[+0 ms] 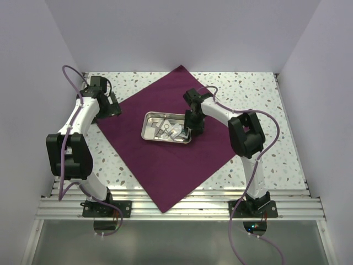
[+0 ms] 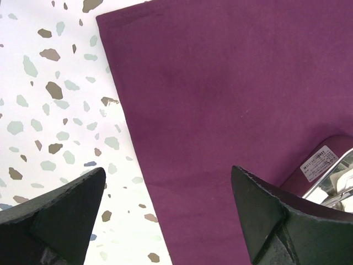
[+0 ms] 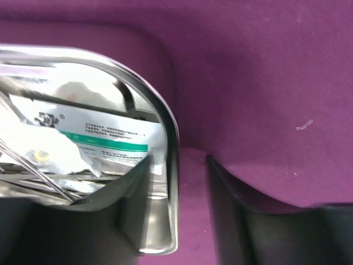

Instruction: Prepare the surgical pack

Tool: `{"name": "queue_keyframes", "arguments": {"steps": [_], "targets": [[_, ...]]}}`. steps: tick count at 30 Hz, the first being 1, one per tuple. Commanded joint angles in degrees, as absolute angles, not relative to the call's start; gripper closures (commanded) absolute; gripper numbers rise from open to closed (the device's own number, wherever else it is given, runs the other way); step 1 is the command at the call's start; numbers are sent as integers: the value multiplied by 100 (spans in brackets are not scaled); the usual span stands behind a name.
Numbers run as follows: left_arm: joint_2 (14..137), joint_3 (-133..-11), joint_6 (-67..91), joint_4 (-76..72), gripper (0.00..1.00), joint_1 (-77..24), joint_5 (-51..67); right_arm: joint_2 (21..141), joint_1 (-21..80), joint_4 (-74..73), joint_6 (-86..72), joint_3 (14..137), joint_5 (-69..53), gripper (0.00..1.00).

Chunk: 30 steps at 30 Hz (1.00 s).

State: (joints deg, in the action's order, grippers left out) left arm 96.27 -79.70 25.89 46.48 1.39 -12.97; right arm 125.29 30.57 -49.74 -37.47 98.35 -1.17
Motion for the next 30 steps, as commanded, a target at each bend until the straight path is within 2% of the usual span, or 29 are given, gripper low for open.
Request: {"name": "queue_keyframes", "arguments": {"steps": [1, 3, 6, 9, 13, 25, 30], "targets": [[9536, -8042, 2514, 4351, 1, 220, -1195, 12060, 3032, -5369, -3630, 9826, 96, 45], [9562, -8059, 2514, 4359, 1, 220, -1178, 11884, 3023, -5475, -3508, 9817, 332, 34], [9467, -8077, 2487, 4333, 1, 220, -1186, 11436, 3024, -5747, -3096, 9756, 649, 22], [9203, -7893, 2417, 4105, 1, 220, -1160, 10742, 3015, -5827, -2718, 9467, 1028, 15], [8965, -7568, 2364, 3990, 1, 220, -1090, 10485, 2979, -5370, -2601, 9219, 580, 19], [8657, -7286, 2382, 3858, 1, 211, -501, 12049, 2962, -5001, -3138, 9993, 9, 32], [8771, -7365, 2364, 3894, 1, 211, -440, 12155, 2962, -4825, -3305, 9853, -202, 44]]}}
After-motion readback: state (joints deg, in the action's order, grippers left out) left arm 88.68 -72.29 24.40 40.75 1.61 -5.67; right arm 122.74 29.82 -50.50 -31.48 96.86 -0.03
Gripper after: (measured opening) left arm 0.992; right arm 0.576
